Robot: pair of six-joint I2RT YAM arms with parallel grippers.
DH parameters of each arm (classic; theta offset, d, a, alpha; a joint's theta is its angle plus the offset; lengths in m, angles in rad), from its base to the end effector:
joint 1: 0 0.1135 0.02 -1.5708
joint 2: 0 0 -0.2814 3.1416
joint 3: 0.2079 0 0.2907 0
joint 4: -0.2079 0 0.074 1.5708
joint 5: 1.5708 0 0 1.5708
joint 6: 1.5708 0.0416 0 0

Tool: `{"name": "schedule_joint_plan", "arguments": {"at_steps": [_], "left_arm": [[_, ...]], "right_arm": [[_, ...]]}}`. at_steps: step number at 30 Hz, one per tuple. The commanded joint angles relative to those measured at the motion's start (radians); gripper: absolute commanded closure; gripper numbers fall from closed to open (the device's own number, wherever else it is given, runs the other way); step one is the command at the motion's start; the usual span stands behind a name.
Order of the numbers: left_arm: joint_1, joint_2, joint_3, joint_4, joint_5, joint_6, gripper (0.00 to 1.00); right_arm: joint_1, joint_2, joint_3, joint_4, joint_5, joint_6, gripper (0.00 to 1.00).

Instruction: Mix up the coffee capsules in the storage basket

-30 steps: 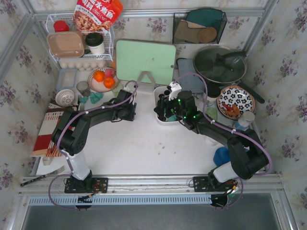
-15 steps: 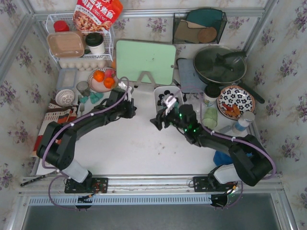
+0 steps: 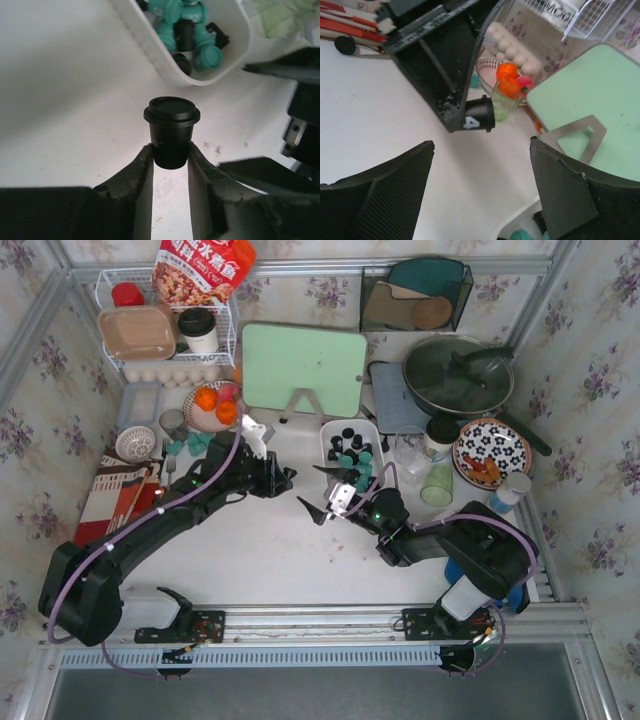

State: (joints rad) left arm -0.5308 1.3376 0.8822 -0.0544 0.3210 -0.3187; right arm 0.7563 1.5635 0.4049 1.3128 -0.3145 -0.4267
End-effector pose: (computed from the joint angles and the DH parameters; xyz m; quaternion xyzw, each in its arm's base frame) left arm 0.2830 -0.1813 0.2607 0.1705 0.8381 -0.3314 0.3983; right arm 0.2087 0.2146 0.1758 -0.4570 0.4670 0.2236 0.7232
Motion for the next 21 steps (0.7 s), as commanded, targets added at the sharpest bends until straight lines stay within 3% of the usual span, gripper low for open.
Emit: {"name": "schedule_joint_plan", "arguments": {"at_steps": [1,7,10,13,16,18,21], "left_arm": [[-0.03,-0.07,-0.034,0.019,0.076,0.054,0.75],[-0.052,-0.154,-0.091,0.01,0.127,0.237,0.73],[-0.067,-0.194,-0.146,0.06,0.117,0.351,0.72],[-0.079,-0.247,-0.255,0.218,0.092,0.434,0.72],[-0.093,-0.288,-0.364,0.404,0.129,0.537,0.72],[-0.103,-0.299,-0.42,0.529,0.137,0.614,0.72],[-0.107,-0.276,-0.439,0.615,0.107,0.689,0.72]], "right_arm": [[0.005,0.051,-0.004,0.262,0.013,-0.063,0.15],[0.005,-0.019,-0.05,0.185,-0.011,-0.141,0.18],[0.004,-0.113,-0.077,0.09,-0.014,-0.085,0.17],[0.003,-0.234,-0.011,-0.239,-0.048,0.016,0.18],[0.003,-0.29,0.066,-0.43,-0.01,0.205,0.2],[0.003,-0.3,0.143,-0.582,0.052,0.402,0.21],[0.003,-0.253,0.29,-0.873,0.042,0.552,0.25]]}}
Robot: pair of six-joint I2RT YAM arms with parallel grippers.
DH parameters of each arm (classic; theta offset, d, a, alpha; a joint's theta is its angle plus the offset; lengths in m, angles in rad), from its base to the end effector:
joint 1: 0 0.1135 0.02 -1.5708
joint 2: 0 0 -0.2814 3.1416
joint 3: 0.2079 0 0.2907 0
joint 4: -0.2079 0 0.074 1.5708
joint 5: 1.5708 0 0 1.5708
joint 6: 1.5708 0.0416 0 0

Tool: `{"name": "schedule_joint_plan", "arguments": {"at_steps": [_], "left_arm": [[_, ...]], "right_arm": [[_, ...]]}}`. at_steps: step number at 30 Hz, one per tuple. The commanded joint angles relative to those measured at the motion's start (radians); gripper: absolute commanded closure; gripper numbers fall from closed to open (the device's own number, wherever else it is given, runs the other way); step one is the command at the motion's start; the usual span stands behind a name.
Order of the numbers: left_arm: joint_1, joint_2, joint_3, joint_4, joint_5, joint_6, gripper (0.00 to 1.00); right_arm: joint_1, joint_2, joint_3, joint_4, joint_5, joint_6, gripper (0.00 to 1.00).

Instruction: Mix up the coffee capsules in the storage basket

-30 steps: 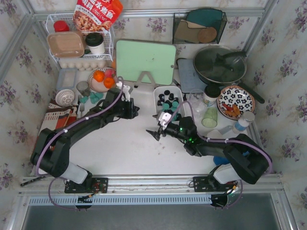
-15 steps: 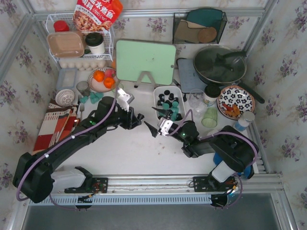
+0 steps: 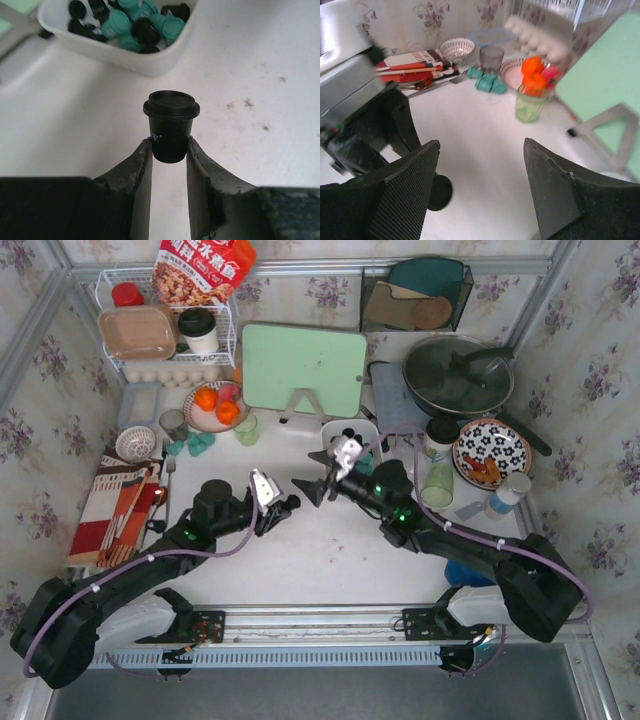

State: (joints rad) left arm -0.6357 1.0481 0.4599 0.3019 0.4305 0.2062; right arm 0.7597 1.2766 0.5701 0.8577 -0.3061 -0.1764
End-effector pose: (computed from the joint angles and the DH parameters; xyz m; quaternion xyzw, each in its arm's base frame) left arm 0.1962 -0.1664 0.2178 0.4364 0.6617 -0.2918 0.5353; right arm 0.2133 0.2199 0.2609 -0.3938 0.5226 0.3107 0.6894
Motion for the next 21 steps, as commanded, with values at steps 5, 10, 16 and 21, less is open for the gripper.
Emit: {"name": "schedule_joint_plan", "arguments": {"at_steps": [5,10,16,21], "left_arm": [[-0.002,0.086,0.026,0.275,-0.045,0.203,0.72],[-0.007,0.116,0.043,0.284,-0.038,0.199,0.73],[-0.018,0.115,0.046,0.272,-0.041,0.202,0.74],[-0.022,0.117,0.052,0.268,-0.04,0.202,0.74]], "right_arm": [[-0.003,0.11,0.191,-0.523,0.016,0.499,0.25],[-0.017,0.147,0.226,-0.547,-0.021,0.582,0.25],[-0.02,0.195,0.261,-0.568,-0.056,0.593,0.28],[-0.021,0.225,0.276,-0.564,-0.085,0.608,0.38]]}}
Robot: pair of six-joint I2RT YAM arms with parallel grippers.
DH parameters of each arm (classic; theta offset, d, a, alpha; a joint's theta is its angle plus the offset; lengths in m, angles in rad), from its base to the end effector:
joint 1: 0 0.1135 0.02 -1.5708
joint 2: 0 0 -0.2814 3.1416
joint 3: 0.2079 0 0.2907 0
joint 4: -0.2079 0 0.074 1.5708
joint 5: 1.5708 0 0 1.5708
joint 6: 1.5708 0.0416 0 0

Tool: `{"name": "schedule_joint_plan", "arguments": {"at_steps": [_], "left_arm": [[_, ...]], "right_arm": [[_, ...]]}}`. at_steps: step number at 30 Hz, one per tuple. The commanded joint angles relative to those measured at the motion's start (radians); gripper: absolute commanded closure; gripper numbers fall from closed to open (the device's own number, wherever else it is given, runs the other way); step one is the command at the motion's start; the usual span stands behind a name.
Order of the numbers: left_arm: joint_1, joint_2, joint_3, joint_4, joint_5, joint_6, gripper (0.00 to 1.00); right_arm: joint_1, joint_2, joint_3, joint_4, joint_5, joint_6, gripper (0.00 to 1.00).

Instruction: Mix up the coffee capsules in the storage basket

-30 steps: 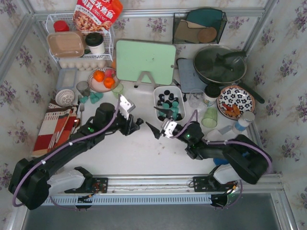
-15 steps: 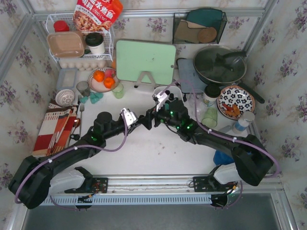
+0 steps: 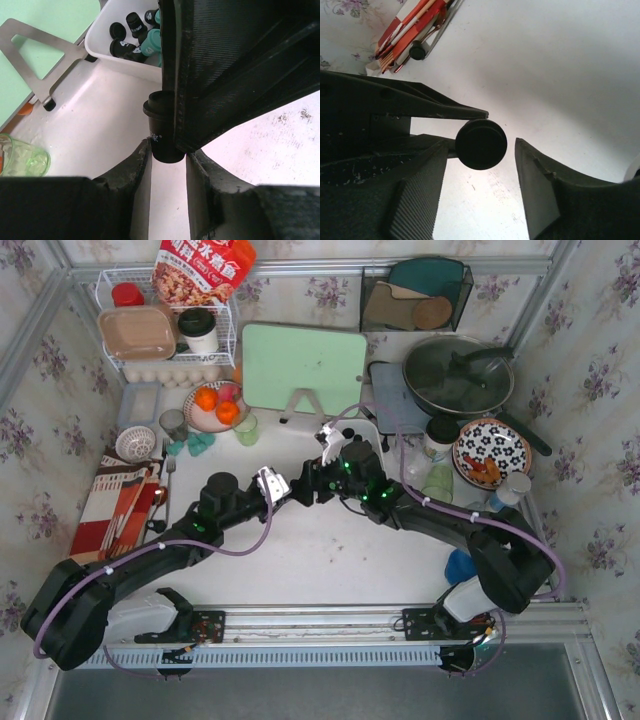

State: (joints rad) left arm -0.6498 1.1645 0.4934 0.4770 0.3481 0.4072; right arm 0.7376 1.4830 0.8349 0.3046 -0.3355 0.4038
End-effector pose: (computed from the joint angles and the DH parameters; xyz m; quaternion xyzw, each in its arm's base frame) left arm 0.2142 -0.1806 0.2203 0.4785 0.6014 -0.2085 0.6049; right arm 0.2609 0.2556 0.2318 -0.2287 0.7789 0.4216 0.4041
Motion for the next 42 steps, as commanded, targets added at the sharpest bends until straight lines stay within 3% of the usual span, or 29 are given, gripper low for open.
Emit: {"name": "schedule_joint_plan", "arguments": {"at_steps": [1,5,10,14,15,16,18,22,27,34,38,42], "left_arm": [[-0.01,0.003,0.02,0.093,0.044,0.001,0.74],[-0.014,0.012,0.031,0.088,0.042,-0.003,0.74],[-0.014,0.029,0.062,0.047,0.017,-0.018,0.68],[-0.014,0.049,0.081,0.008,-0.059,-0.045,0.29],[-0.014,0.054,0.08,0.008,-0.081,-0.053,0.05],[-0.013,0.057,0.076,0.009,-0.101,-0.061,0.01],[-0.012,0.055,0.061,0.022,-0.145,-0.083,0.01],[-0.001,0.045,0.05,0.014,-0.309,-0.167,0.01],[0.058,0.047,0.117,-0.153,-0.543,-0.301,0.01],[0.335,0.147,0.289,-0.499,-0.554,-0.634,0.01],[0.465,0.286,0.417,-0.644,-0.518,-0.74,0.01],[0.537,0.446,0.565,-0.789,-0.53,-0.776,0.01]], "right_arm": [[0.0,0.023,0.013,-0.009,-0.061,0.03,0.41],[-0.002,0.037,0.025,-0.01,-0.081,0.035,0.54],[-0.017,0.031,0.025,-0.018,-0.068,0.035,0.61],[-0.043,0.013,0.019,-0.027,-0.031,0.03,0.65],[-0.052,0.007,0.017,-0.03,-0.013,0.025,0.66],[-0.064,0.0,0.015,-0.033,0.01,0.016,0.67],[-0.088,-0.012,0.013,-0.048,0.086,-0.015,0.69],[-0.111,-0.017,0.0,-0.074,0.383,-0.122,0.7],[-0.142,0.061,-0.009,-0.073,0.682,-0.246,0.63],[-0.255,0.139,-0.038,-0.039,0.646,-0.237,0.41],[-0.256,0.102,-0.074,0.003,0.637,-0.246,0.27],[-0.257,0.037,-0.11,0.034,0.619,-0.253,0.23]]}}
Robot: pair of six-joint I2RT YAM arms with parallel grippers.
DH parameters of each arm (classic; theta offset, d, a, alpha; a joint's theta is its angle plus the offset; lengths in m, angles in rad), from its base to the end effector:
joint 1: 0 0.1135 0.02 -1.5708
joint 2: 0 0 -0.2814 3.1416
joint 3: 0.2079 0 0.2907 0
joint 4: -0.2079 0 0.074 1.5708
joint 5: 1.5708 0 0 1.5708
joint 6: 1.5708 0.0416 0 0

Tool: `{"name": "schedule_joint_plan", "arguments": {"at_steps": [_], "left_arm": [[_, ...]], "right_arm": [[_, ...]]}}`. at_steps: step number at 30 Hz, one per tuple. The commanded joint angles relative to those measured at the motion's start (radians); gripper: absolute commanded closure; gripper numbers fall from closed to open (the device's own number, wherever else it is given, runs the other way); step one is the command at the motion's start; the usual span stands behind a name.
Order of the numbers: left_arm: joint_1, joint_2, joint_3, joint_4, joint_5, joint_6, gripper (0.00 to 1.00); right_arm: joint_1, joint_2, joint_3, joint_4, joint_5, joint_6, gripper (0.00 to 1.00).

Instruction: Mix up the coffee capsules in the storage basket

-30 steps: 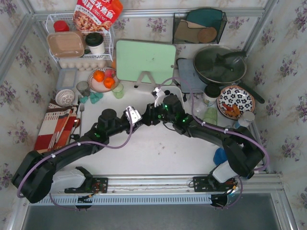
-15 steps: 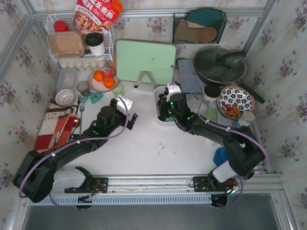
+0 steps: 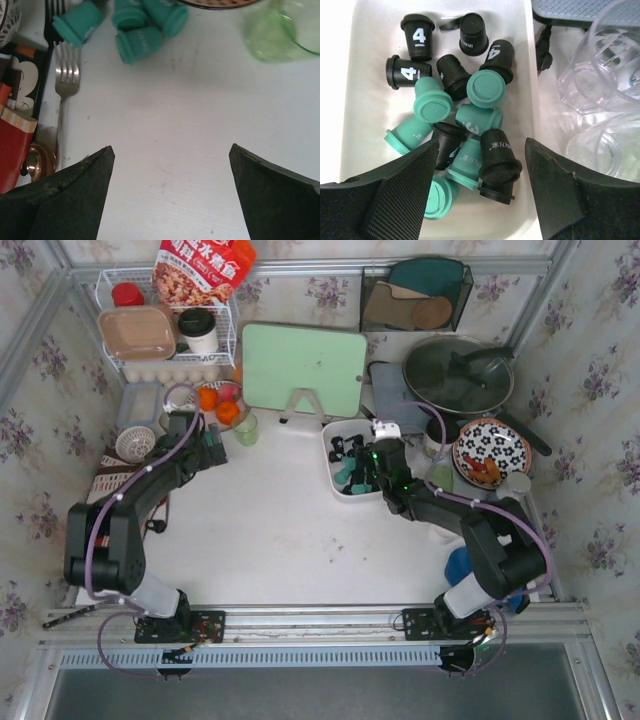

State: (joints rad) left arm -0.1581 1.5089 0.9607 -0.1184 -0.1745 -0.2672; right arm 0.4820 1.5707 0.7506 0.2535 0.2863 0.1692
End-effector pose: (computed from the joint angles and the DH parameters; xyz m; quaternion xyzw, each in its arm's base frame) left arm 0.3635 -0.0506 0.2262 -0.0869 0.8927 -0.0152 0.4419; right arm 0.3191 0.1537 0.1667 -0.0673 0.8677 0.0339 0.4913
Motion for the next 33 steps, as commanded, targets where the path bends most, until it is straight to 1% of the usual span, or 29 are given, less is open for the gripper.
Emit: {"name": "schedule_joint_plan", "arguments": {"at_steps": [1,3,7,14,17,20,25,33], "left_arm": [[0.057,0.131,0.13,-0.221,-0.02,-0.103,0.01],[0.071,0.176,0.174,-0.249,-0.043,-0.09,0.02],[0.104,0.255,0.256,-0.273,-0.046,-0.05,0.1],[0.16,0.396,0.451,-0.331,0.034,-0.009,0.23],[0.165,0.48,0.553,-0.385,0.047,0.016,0.25],[0.165,0.545,0.624,-0.419,0.084,0.032,0.27],[0.166,0.614,0.697,-0.467,0.088,0.032,0.29],[0.166,0.731,0.819,-0.576,0.064,0.051,0.38]], "right_arm": [[0.001,-0.072,-0.045,0.109,-0.017,-0.02,0.23],[0.0,-0.125,-0.086,0.16,-0.049,-0.028,0.24],[0.002,-0.201,-0.141,0.232,-0.086,-0.047,0.26],[0.001,-0.229,-0.163,0.266,-0.146,-0.056,0.27],[0.001,-0.233,-0.167,0.275,-0.162,-0.057,0.28],[0.003,-0.235,-0.169,0.277,-0.17,-0.059,0.28],[0.003,-0.245,-0.173,0.279,-0.177,-0.065,0.28],[0.003,-0.25,-0.18,0.291,-0.205,-0.068,0.28]]}}
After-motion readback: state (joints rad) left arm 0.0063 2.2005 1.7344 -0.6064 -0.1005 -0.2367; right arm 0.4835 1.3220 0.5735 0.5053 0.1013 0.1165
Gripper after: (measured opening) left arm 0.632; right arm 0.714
